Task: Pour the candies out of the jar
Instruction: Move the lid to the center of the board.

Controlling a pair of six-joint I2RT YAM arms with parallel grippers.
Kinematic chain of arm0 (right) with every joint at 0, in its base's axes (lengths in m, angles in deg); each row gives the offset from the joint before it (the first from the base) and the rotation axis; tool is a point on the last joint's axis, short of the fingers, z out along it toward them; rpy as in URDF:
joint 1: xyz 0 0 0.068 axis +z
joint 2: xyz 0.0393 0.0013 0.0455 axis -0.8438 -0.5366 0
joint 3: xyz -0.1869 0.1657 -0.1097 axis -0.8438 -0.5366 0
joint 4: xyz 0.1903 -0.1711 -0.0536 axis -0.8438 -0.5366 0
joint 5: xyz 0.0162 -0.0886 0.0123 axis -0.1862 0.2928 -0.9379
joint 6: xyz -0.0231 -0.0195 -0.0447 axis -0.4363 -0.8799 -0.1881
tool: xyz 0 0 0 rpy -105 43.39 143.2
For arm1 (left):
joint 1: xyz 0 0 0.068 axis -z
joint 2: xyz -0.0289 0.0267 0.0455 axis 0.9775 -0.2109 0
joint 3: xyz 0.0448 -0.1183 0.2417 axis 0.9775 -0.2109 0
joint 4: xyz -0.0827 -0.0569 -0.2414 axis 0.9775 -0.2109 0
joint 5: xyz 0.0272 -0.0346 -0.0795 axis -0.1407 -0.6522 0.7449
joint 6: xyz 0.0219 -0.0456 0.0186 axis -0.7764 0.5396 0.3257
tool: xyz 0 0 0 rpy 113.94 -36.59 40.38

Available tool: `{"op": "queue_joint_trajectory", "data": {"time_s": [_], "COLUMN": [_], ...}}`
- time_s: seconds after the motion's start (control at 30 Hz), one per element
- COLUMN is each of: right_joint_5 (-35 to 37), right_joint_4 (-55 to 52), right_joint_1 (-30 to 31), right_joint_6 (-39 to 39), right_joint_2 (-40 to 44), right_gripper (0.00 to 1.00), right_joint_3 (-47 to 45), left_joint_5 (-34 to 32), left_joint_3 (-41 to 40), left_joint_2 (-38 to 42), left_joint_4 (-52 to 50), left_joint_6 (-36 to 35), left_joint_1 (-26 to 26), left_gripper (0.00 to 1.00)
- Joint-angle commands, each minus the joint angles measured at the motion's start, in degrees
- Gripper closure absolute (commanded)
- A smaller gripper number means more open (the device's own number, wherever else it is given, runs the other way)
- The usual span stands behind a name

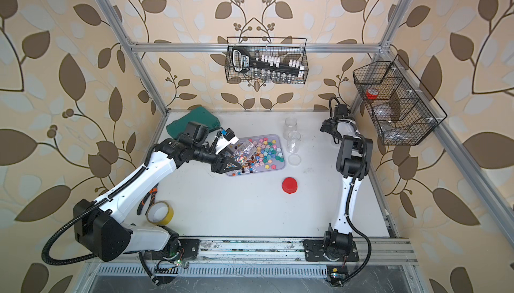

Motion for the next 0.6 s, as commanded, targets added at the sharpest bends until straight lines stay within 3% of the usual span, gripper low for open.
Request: {"op": "queue_joint_trajectory", "data": {"time_s": [0.0, 0.57], "right_joint_5": [-2.98, -10.86], "right_joint_4": [-1.80, -0.31], "right_joint_1": [0.41, 8.00], "right_joint_6": [1.76, 5.36], "right_joint_2": [2.26, 14.68], "right_gripper": [0.01, 0.02], "right_joint_3": [-3.61, -22.97], "left_joint_5": [1.78, 2.18], "left_joint_3": [1.44, 0.95], "left_joint_2": [0.03, 0.93], "left_joint_4": [1.00, 1.43], "left_joint_6": [-0.91, -0.52], "left_joint_1": [-0.17, -0.17], "left_gripper": [0.76, 0.76]}}
